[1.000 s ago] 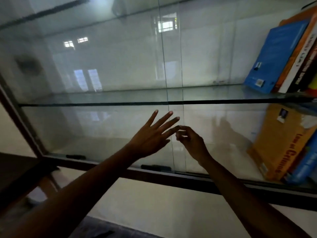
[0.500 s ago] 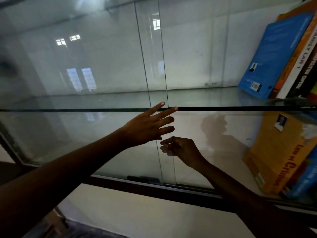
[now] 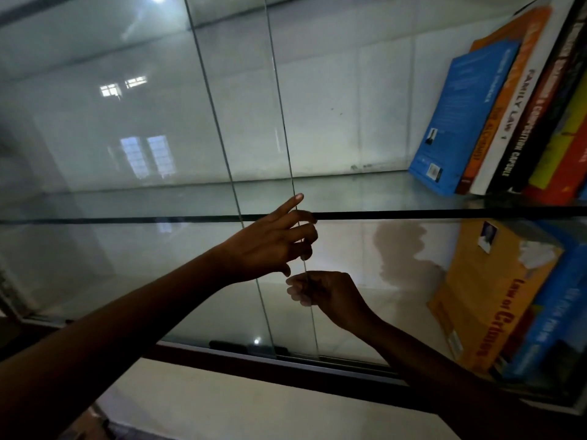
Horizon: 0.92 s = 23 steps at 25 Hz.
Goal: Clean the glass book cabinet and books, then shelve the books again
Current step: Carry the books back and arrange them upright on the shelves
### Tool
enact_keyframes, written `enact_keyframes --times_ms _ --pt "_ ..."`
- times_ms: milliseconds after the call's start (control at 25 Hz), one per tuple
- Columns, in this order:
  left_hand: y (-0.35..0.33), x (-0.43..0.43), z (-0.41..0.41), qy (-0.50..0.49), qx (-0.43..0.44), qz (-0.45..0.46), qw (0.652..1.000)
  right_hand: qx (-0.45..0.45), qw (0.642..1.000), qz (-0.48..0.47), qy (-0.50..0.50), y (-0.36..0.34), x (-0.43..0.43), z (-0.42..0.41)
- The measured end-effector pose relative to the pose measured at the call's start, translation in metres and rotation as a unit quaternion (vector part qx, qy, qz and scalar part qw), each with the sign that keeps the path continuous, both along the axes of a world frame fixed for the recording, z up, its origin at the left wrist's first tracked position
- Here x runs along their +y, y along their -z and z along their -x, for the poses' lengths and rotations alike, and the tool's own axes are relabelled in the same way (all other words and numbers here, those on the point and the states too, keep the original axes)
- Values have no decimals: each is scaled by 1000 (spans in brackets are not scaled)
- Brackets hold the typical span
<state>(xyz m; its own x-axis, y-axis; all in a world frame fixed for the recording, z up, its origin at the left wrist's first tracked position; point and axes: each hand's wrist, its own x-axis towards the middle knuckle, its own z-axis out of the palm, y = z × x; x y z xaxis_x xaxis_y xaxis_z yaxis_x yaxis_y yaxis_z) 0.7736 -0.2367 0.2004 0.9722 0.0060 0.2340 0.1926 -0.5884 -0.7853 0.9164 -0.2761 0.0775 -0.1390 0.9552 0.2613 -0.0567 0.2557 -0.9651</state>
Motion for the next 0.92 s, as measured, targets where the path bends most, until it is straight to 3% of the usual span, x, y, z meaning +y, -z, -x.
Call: enact_keyframes --times_ms 160,360,720,840,920 --pt "-5 -6 -34 14 -2 -34 999 -37 999 -24 17 -2 -17 -38" --pt "-1 -19 -78 6 -75 -51 996 -76 995 -35 55 -5 -48 -95" --pt "6 -43 -181 137 -36 -90 986 -48 981 -18 189 -2 -108 -174" --pt "3 -47 -186 202 -45 -55 977 -10 960 -27 278 5 -114 -169" --pt "4 -40 -173 210 -44 -60 975 8 907 -38 418 20 -115 -145"
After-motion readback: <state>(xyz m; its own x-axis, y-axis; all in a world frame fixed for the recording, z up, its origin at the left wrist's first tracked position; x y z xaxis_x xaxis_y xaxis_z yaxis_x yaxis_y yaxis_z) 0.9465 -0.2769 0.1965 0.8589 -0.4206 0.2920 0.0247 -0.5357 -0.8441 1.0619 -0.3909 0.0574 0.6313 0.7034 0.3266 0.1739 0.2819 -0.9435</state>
